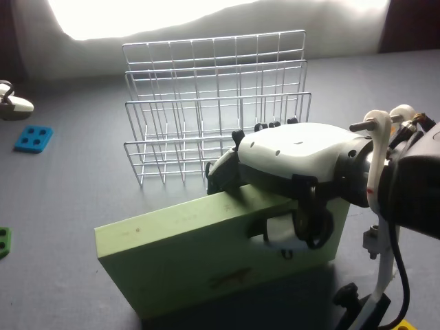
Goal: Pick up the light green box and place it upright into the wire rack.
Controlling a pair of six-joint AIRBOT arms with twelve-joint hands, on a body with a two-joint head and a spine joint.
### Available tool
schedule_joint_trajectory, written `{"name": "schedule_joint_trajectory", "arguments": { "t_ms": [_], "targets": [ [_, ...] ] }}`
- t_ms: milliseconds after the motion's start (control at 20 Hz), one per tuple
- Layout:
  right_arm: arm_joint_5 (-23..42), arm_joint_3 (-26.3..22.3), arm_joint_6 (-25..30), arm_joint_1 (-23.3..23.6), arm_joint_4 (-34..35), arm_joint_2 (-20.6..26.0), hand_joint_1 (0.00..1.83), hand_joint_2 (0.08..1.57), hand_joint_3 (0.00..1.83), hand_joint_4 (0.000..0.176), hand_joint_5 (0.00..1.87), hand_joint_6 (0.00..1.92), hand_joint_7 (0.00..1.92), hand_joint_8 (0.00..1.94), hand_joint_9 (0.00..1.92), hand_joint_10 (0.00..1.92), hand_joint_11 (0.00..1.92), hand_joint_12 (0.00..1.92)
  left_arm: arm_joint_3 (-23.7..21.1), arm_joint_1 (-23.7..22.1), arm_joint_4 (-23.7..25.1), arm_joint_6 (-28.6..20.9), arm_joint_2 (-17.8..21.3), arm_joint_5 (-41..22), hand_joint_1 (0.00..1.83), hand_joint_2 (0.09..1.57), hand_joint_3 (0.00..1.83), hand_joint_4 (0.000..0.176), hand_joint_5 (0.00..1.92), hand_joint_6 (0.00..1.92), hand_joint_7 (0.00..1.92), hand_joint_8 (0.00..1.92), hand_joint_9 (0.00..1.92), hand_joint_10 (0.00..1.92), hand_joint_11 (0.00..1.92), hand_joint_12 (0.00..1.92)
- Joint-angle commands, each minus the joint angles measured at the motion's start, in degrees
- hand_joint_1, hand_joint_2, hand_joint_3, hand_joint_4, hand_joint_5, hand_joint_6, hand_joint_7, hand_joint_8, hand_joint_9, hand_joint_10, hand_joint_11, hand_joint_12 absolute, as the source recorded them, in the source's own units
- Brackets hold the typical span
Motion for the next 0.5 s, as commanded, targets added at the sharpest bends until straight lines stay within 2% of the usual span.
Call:
{"name": "schedule_joint_trajectory", "arguments": {
  "t_ms": [0,150,250,450],
  "targets": [
    [-0.49,-0.05,0.32,0.52,-2.10,0.22,1.35,1.22,0.00,0.000,0.70,1.28,0.79,1.36,0.73,1.53,0.62,1.60,-0.23,-0.61,0.55,0.12,-0.15,5.02,0.05,1.21,0.00,0.051,0.13,0.00,0.11,0.00,0.12,0.00,0.00,0.34],
    [-0.49,-0.14,0.39,1.52,-2.10,0.77,1.35,1.22,0.00,0.000,0.72,1.25,0.79,1.36,0.73,1.54,0.60,1.60,-0.24,-0.61,0.55,0.12,-0.14,5.02,0.06,1.22,0.00,0.047,0.14,0.01,0.13,0.01,0.13,0.01,0.00,0.35],
    [-0.79,-0.68,0.25,3.36,-2.12,1.98,1.34,1.22,0.00,0.000,0.73,1.24,0.78,1.37,0.72,1.56,0.59,1.62,-0.23,-0.60,0.55,0.12,-0.14,5.03,0.06,1.22,0.00,0.044,0.15,0.00,0.14,0.00,0.16,0.01,0.00,0.47],
    [-1.00,-2.99,-0.39,7.49,-2.17,4.90,1.34,1.22,0.00,0.000,0.72,1.25,0.78,1.37,0.72,1.56,0.59,1.62,-0.29,-0.55,0.55,0.12,-0.13,5.03,0.06,1.22,0.00,0.044,0.15,0.00,0.14,0.00,0.15,0.00,0.00,0.46]
  ]
}}
